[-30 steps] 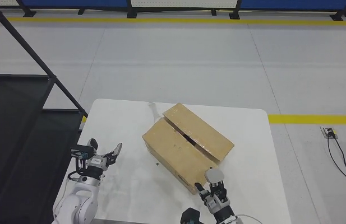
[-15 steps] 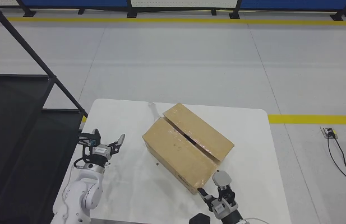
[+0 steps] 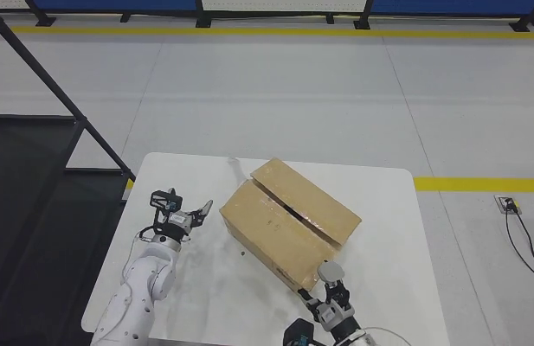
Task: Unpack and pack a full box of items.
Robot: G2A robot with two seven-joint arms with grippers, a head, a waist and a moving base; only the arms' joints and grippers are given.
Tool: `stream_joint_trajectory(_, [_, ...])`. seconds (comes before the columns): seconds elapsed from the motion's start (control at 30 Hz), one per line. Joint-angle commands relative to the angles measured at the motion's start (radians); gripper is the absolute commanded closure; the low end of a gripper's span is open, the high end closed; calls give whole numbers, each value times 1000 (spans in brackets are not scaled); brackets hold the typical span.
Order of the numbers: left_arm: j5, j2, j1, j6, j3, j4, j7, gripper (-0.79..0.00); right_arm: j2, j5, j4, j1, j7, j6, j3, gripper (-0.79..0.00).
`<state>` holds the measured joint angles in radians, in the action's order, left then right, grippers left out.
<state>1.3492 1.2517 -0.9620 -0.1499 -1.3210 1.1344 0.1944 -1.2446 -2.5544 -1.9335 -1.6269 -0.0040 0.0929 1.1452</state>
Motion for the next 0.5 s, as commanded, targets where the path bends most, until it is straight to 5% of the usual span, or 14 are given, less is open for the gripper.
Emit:
stream_joint_trajectory(0.0, [5, 2, 7, -5, 10, -13, 3, -785, -1, 4, 2, 2, 7, 7, 5, -785])
stream_joint_trajectory(0.27, [61, 8, 16, -26, 55, -26, 11, -785, -1, 69, -2, -12, 28, 65, 73, -785])
stream_joint_trajectory(0.47, [96, 10, 10, -63, 83, -17, 28, -785, 17, 257, -52, -83, -274, 45, 155, -785])
